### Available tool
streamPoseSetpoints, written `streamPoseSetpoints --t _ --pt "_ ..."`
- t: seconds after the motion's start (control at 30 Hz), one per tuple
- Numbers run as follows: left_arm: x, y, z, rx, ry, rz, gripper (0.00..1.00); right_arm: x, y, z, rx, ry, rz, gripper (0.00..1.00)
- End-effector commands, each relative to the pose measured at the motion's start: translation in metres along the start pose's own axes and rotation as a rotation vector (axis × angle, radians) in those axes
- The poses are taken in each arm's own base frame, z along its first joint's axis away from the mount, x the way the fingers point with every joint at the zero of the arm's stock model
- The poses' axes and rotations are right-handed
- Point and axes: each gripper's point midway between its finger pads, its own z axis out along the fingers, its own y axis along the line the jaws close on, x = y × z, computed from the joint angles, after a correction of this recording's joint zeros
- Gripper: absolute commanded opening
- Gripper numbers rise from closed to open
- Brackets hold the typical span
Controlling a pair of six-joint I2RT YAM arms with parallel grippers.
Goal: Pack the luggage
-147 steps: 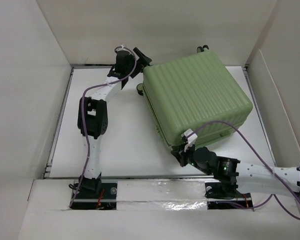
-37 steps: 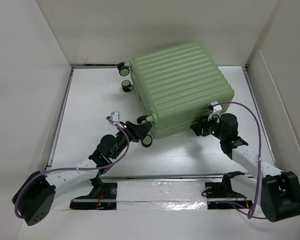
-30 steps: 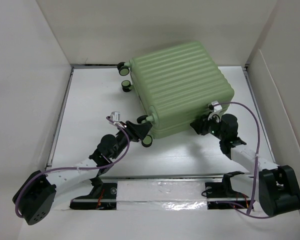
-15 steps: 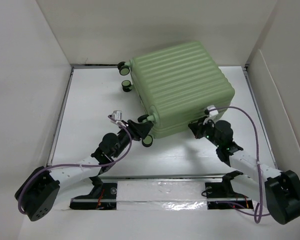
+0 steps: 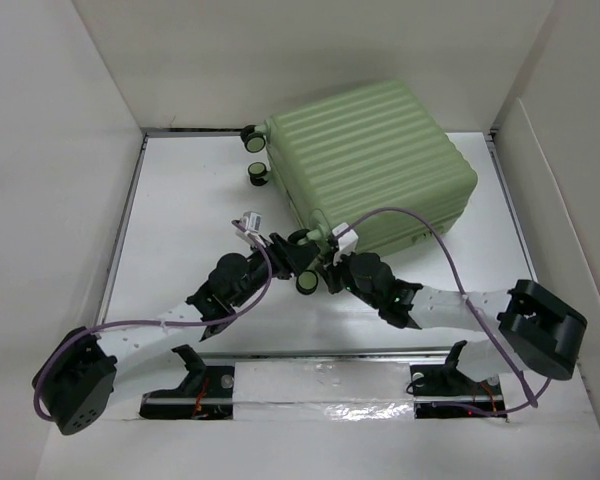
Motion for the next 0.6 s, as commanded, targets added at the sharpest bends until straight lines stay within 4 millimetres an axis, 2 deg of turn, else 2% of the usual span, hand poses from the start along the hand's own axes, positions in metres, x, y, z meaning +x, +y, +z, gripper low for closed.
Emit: streamPoseSetpoints --t 0.0,0.07,0.13,0.17,0.2,0.23,0.27,0.3,0.33,0.37,0.4,0.43,0.47,0.5,0.53,0.57 --pt "-0.045 -0.089 -0.017 0.289 -0.095 -0.069 0.00 -0.077 0.095 0.004 -0.329 -0.273 0.057 0.00" --pt "-0.042 -0.082 -0.021 0.274 -0.091 -0.081 0.00 -0.080 0.095 0.008 -0.327 -0.304 0.094 0.00" --pt "-0.036 -0.079 -0.019 0.270 -0.071 -0.103 0.00 -0.085 0.097 -0.001 -0.337 -0.340 0.125 0.00" --pt "-0.030 -0.083 -0.018 0.285 -0.053 -0.110 0.00 -0.072 0.089 -0.007 -0.310 -0.329 0.137 0.00" --pt "-0.024 -0.094 -0.017 0.322 -0.038 -0.117 0.00 -0.068 0.083 -0.013 -0.289 -0.325 0.152 0.00" --pt "-0.017 -0.097 -0.009 0.320 -0.018 -0.118 0.00 -0.081 0.077 -0.029 -0.281 -0.365 0.168 0.00" --pt "-0.015 -0.104 -0.005 0.338 -0.018 -0.119 0.00 -0.078 0.067 -0.036 -0.242 -0.366 0.180 0.00" --pt "-0.010 -0.111 0.000 0.355 -0.007 -0.118 0.00 -0.055 0.055 -0.042 -0.203 -0.305 0.169 0.00" --pt "0.001 -0.123 0.008 0.376 0.024 -0.122 0.00 -0.054 0.050 -0.048 -0.189 -0.301 0.170 0.00" --pt "0.006 -0.129 0.013 0.391 0.036 -0.124 0.00 -0.066 0.042 -0.063 -0.163 -0.339 0.185 0.00" --pt "0.004 -0.134 0.018 0.405 0.033 -0.124 0.00 -0.048 0.033 -0.066 -0.130 -0.274 0.165 0.00" --pt "0.007 -0.141 0.025 0.412 0.045 -0.128 0.00 -0.045 0.029 -0.072 -0.115 -0.267 0.166 0.00" --pt "0.009 -0.141 0.028 0.414 0.050 -0.128 0.00 -0.054 0.022 -0.082 -0.095 -0.300 0.177 0.00" --pt "0.007 -0.142 0.028 0.414 0.040 -0.116 0.00 -0.048 0.018 -0.086 -0.084 -0.284 0.175 0.00" --pt "0.003 -0.143 0.026 0.413 0.027 -0.098 0.08 -0.041 0.015 -0.089 -0.079 -0.278 0.175 0.00" --pt "-0.002 -0.141 0.025 0.395 0.009 -0.078 0.23 -0.039 0.014 -0.092 -0.080 -0.274 0.176 0.00"
